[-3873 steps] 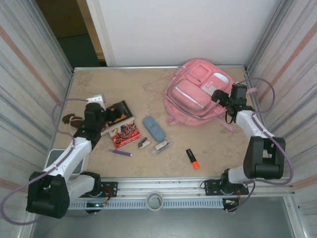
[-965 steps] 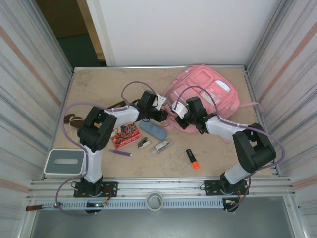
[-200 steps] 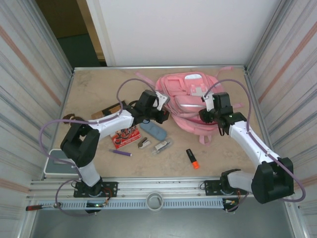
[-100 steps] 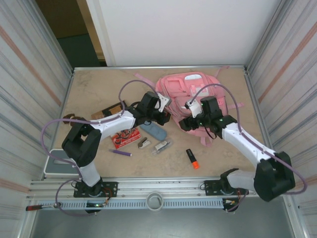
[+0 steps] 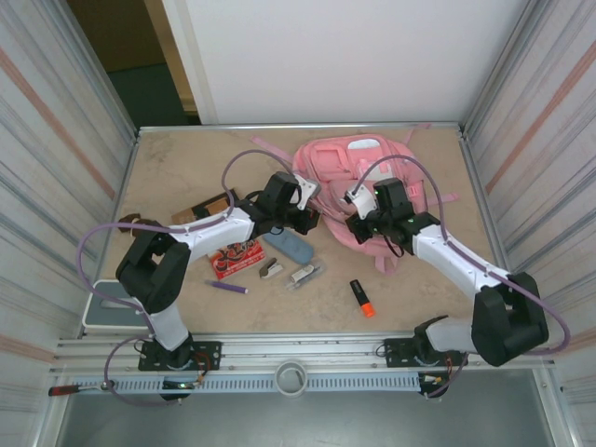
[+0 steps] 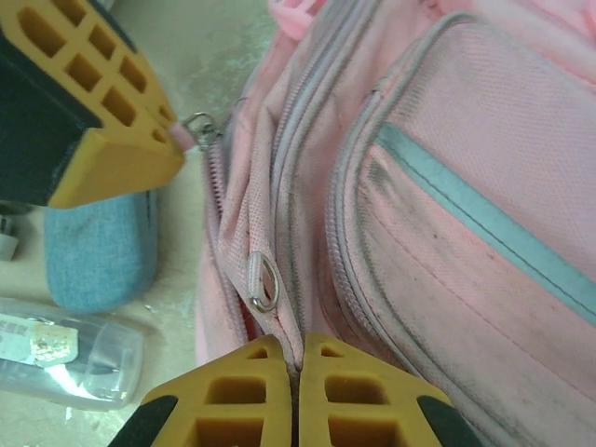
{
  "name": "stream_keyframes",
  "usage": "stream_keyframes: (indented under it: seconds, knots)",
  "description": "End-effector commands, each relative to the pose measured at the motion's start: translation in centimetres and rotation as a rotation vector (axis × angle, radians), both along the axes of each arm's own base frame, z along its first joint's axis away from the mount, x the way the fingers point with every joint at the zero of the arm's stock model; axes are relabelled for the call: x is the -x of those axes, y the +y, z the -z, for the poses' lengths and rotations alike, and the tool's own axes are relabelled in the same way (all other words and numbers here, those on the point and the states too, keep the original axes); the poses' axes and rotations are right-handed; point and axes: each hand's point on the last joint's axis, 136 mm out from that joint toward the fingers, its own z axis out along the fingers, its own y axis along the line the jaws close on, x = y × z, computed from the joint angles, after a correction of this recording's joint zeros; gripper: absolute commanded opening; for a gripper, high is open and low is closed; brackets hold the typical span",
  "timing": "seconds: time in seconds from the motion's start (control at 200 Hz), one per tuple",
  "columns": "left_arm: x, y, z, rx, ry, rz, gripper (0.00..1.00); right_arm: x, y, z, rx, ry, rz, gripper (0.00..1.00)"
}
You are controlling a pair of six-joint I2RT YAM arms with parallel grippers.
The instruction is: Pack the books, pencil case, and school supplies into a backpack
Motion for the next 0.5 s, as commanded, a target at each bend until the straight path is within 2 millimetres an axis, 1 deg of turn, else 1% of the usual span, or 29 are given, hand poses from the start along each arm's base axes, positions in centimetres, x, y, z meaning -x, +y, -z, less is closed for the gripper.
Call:
stream_keyframes:
  seconds: [0.0,0.09,0.17,0.306,0.491]
  knots:
    - [-2.1,1.6,-2.8,0.059,-0.067,-0.056,0.0,-0.3,-3.7,-0.6,-0.016,-0.011,0.173,0.0]
    - [-3.4,2.9,-2.4,0.066,-0.052,-0.083,0.0,0.1,-4.9,-1.1,-0.056,-0.021,0.227,0.0]
    - [-4.7,3.9,-1.9,0.062,-0.042,-0.11,0.0,0.5,-5.2,-1.7,-0.096,-0.034,0.244,0.0]
    - [-7.2,5.3,-0.9,0.063,-0.016,-0.153,0.0,1.1,-5.0,-2.6,-0.149,-0.054,0.224,0.0]
    - [-10.1,6.2,0.6,0.054,0.01,-0.197,0.0,1.4,-4.0,-4.0,-0.226,-0.065,0.17,0.0]
